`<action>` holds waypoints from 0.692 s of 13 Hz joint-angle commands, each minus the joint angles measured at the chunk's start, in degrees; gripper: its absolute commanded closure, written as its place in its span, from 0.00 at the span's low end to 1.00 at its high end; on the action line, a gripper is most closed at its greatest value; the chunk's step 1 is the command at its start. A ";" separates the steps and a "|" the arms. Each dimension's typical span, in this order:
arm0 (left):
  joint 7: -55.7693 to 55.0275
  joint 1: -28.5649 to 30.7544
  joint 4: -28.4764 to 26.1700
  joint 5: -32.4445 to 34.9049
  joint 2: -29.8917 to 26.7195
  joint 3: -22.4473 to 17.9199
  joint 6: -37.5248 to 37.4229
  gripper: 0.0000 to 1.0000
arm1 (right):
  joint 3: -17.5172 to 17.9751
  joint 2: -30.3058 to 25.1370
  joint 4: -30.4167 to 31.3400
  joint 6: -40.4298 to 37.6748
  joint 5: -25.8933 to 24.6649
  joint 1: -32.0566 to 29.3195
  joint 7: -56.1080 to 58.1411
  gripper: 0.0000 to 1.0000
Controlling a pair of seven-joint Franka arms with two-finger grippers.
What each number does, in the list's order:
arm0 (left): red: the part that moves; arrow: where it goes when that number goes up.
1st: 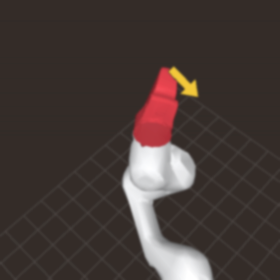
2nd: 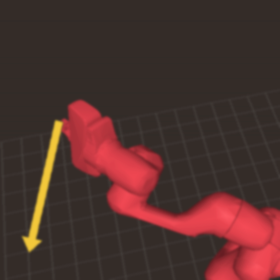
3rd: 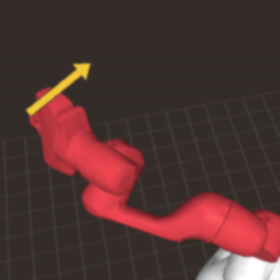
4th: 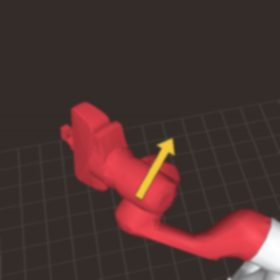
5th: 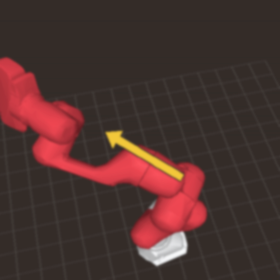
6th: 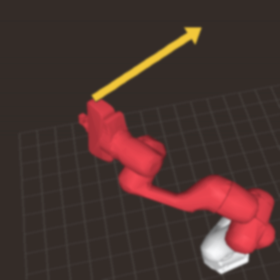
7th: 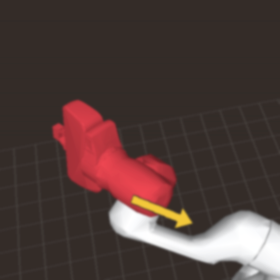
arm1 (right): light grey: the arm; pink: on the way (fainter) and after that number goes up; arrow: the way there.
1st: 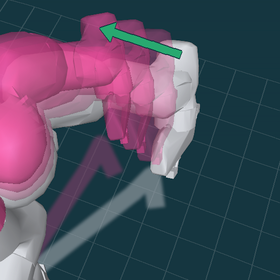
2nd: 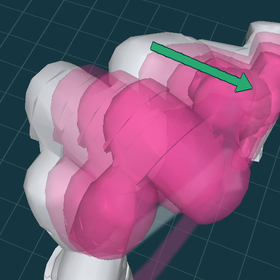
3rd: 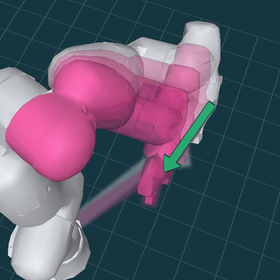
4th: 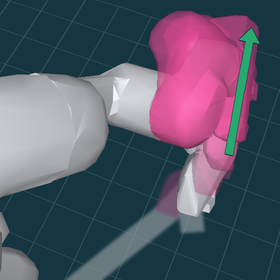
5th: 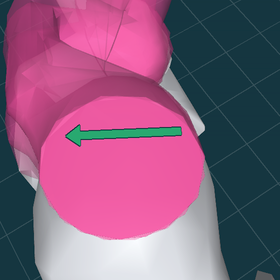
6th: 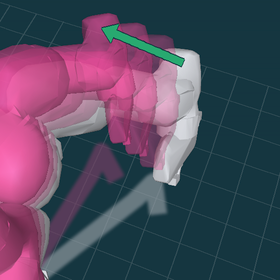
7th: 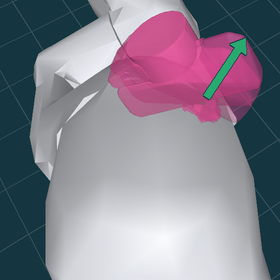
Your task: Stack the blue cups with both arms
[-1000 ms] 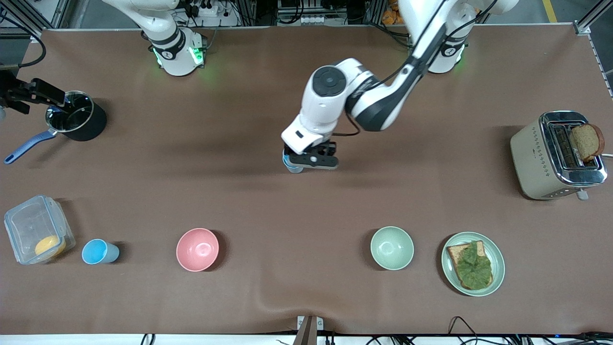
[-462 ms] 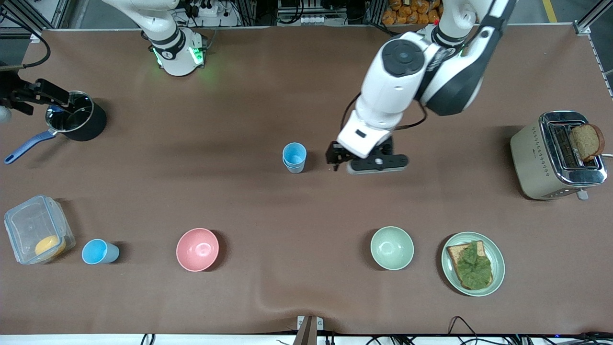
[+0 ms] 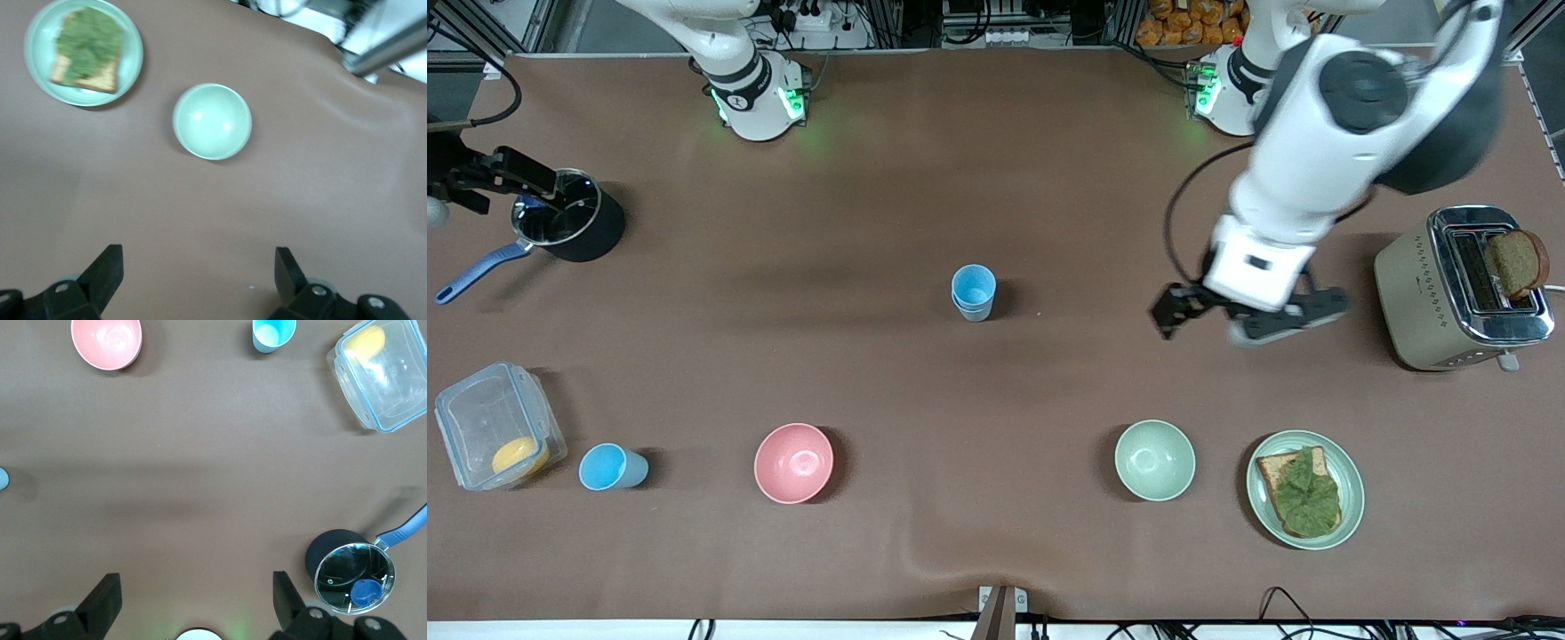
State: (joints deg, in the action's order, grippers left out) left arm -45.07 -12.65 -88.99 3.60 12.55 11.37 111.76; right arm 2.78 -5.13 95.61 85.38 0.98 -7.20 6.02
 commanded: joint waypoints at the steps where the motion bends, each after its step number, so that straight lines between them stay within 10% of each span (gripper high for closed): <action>1: 4.16 4.46 -1.18 1.67 -2.53 0.68 -3.38 0.00 | 0.12 -0.49 0.20 0.57 0.60 0.69 0.14 0.00; 9: 34.22 19.06 -1.27 -4.83 -11.49 -1.15 -15.23 0.00 | -0.32 -0.40 0.28 0.93 2.26 0.96 -0.04 0.00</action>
State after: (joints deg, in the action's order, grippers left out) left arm -17.33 5.34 -88.91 0.35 4.02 11.23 99.60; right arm 2.93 -5.12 95.63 86.13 1.34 -6.08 6.01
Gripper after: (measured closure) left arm 0.000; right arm 0.000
